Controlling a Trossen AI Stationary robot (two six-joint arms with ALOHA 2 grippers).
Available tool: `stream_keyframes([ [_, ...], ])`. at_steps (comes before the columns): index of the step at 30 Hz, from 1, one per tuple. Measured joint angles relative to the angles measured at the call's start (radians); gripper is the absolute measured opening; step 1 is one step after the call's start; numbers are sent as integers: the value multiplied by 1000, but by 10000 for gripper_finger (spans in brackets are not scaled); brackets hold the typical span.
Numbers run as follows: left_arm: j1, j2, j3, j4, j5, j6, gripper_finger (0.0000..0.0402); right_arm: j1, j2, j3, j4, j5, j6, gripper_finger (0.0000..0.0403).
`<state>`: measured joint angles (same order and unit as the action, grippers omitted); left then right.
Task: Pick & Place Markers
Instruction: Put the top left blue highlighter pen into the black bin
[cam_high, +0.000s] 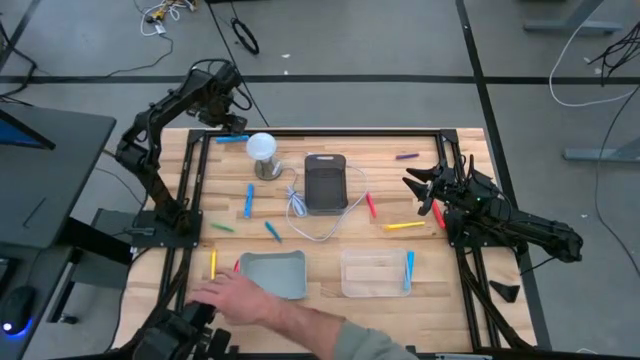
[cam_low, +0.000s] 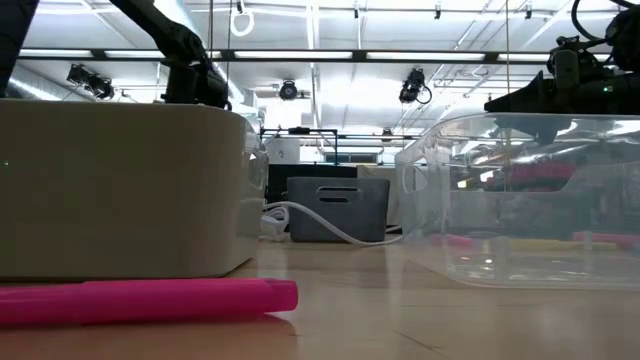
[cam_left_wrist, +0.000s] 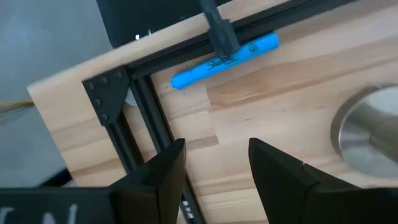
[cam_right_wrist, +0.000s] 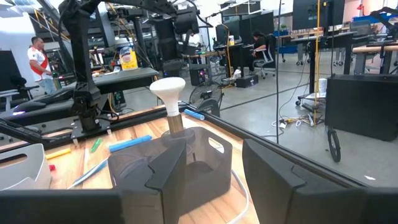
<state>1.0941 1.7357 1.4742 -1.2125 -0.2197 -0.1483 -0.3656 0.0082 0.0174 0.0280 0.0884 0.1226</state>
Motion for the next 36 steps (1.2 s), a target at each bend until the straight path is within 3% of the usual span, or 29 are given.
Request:
stream_keyframes([
  [20, 83, 56, 0, 149, 42, -605, 183, 0, 0, 0, 0, 0, 0, 159],
  [36, 83, 58, 0, 195, 62, -1651, 183, 0, 0, 0, 0, 0, 0, 159],
])
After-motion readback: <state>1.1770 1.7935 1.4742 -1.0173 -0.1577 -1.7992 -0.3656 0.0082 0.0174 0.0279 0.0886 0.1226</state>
